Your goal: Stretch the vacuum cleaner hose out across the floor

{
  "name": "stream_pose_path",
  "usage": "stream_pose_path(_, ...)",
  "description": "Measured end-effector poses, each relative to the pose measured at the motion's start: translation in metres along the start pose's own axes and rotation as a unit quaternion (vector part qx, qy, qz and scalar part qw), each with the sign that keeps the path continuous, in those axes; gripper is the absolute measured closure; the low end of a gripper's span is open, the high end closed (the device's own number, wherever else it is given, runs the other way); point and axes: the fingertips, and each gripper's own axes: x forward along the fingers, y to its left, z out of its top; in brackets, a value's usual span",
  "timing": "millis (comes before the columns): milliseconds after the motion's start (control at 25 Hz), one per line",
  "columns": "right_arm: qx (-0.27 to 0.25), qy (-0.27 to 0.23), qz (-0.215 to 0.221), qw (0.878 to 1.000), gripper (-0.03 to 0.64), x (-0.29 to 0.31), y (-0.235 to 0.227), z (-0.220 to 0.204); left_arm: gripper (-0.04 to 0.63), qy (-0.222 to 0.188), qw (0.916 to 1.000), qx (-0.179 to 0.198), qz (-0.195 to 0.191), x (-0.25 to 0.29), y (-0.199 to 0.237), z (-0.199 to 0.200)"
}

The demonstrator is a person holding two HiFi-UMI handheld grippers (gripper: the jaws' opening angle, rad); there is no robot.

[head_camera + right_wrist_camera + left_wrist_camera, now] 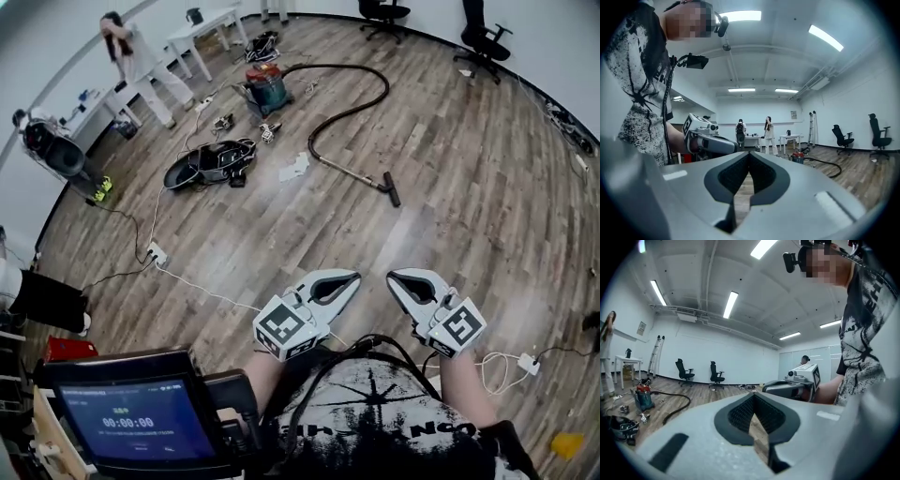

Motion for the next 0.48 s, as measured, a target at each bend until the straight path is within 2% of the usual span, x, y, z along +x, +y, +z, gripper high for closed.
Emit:
stream_pose_path(160, -0.007, -0.003, -0.004, 1.0, 0.611, -0.004, 0.001, 0.004, 0.595, 0.0, 1.0, 0.003, -0.006, 0.004, -0.003, 0.003)
stream_pose_path(480, -0.009, -0.009, -0.014, 1.0, 0.611, -0.011, -0.004, 0.004, 0.595, 0.002, 0.9999, 0.014, 0.008, 0.002, 0.002, 0.005)
